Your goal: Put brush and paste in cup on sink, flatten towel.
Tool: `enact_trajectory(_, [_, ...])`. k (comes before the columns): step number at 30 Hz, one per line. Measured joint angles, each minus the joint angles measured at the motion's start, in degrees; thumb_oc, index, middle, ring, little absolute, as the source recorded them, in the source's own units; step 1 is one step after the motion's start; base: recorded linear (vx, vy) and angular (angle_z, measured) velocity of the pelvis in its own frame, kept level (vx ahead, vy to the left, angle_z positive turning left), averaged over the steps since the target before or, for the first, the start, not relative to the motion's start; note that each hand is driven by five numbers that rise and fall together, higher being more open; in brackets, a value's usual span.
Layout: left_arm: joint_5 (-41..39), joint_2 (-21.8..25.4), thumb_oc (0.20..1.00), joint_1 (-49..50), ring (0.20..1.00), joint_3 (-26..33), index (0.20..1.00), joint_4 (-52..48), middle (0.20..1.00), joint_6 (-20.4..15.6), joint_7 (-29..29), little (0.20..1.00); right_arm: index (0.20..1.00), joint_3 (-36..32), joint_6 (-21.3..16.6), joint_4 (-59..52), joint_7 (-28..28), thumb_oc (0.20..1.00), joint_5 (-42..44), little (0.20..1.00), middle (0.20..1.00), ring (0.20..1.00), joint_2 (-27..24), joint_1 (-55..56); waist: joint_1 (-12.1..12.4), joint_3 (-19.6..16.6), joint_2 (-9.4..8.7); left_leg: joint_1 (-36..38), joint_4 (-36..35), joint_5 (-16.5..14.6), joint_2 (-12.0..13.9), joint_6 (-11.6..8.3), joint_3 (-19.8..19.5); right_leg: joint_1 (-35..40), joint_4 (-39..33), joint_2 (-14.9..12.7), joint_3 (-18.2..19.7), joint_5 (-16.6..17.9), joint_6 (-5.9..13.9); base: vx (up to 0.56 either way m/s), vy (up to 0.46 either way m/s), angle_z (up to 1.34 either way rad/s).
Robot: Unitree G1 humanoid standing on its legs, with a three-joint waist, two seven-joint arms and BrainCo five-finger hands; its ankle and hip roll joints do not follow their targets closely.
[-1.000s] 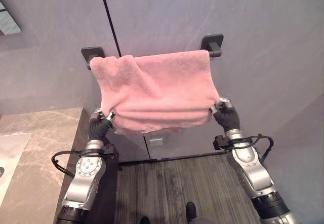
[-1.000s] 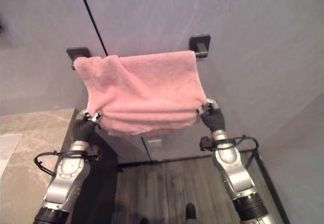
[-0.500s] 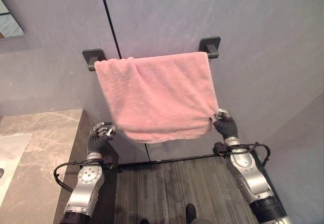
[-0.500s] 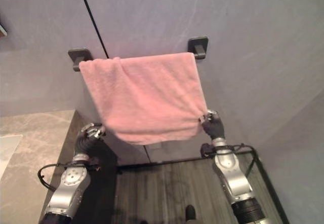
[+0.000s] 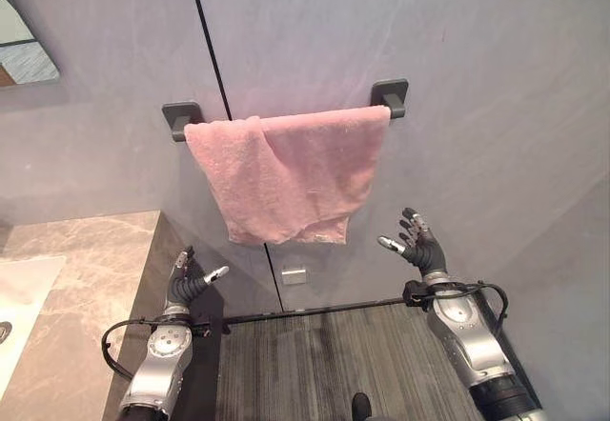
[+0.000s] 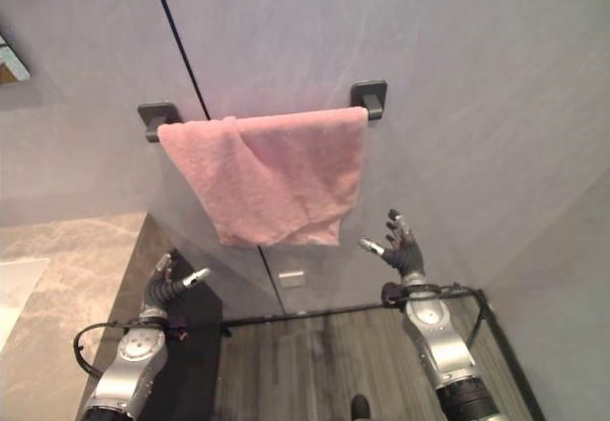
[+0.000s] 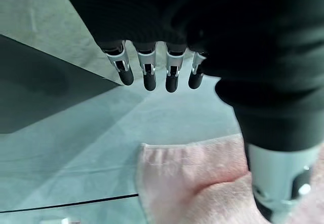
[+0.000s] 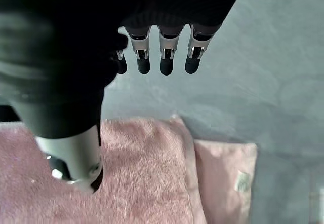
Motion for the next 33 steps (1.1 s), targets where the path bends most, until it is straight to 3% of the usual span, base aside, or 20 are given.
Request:
enact_trajectory(6, [-0.03,-0.08,1.0,-0.23,1.0,-2.73,1.0,6.61,1.0,0.75,-1.72,1.0,1.0,3.3,1.06,6.83,2.43,1.0,-0.88,1.0,1.0,1.0,-0.22,-0.31,0.0,-1.39,-0.11,-0.21,-0.01,-0.03,0.01,0.02,0.1,-0.32,-0.09,0.02,0.13,-0.02,-0.16,-0.04,-0.001,-0.01])
enact_trajectory(13, [0.12,-2.39,1.0,-0.06,1.0,-4.64,1.0,19.93,1.0,0.91,-5.7,1.0,1.0,2.62,2.83,19.73,4.71,1.0,-9.23,1.0,1.0,1.0,-2.12,3.55,-0.16,-1.58,-0.37,-0.23,0.19,0.1,0.02,-0.26,0.21,-0.56,-0.23,0.02,0.17,0.09,-0.05,-0.02,-0.001,0.0])
enact_trajectory(16, [1.0,-2.96,1.0,-0.12,1.0,-4.75,1.0,26.57,1.0,0.93,-5.65,1.0,1.0,1.05,2.81,27.28,4.61,1.0,-11.54,1.0,1.0,1.0,-2.12,5.71,-0.53,-1.58,-0.42,-0.25,0.03,-0.05,0.06,-0.29,0.21,-0.58,-0.42,0.04,0.16,-0.02,-0.08,0.0,0.0,0.0])
enact_trajectory(23, [2.31,-2.96,1.0,1.3,1.0,-4.54,1.0,29.32,1.0,-0.07,-5.76,1.0,1.0,-2.98,2.2,32.23,4.49,1.0,-11.34,1.0,1.0,1.0,-2.08,10.36,-1.76,-1.56,-0.43,-0.41,-0.08,-0.5,0.25,0.02,0.24,-0.55,-0.46,0.2,0.16,-0.34,0.05,0.0,0.0,0.0])
enact_trajectory(27, [3.05,-3.67,1.0,-0.03,1.0,-5.01,1.0,39.15,1.0,-1.66,-6.23,1.0,1.0,-2.69,0.57,44.31,4.63,1.0,-11.96,1.0,1.0,1.0,-1.26,9.17,-1.74,-1.72,-0.5,-0.42,-0.06,-0.51,0.38,0.01,0.23,-0.56,-0.46,0.35,0.14,-0.43,-0.13,-0.01,-0.005,0.0])
enact_trajectory(33, [5.06,-5.44,1.0,-0.99,1.0,-6.26,1.0,50.73,1.0,-1.25,-6.18,1.0,1.0,-2.7,0.67,55.86,4.52,1.0,-13.86,1.0,1.0,1.0,0.13,7.88,-1.71,-1.82,-0.46,-0.92,-0.05,-0.52,0.41,0.02,0.21,-1.04,-0.47,0.33,0.09,-0.46,-0.26,0.0,0.0,0.0])
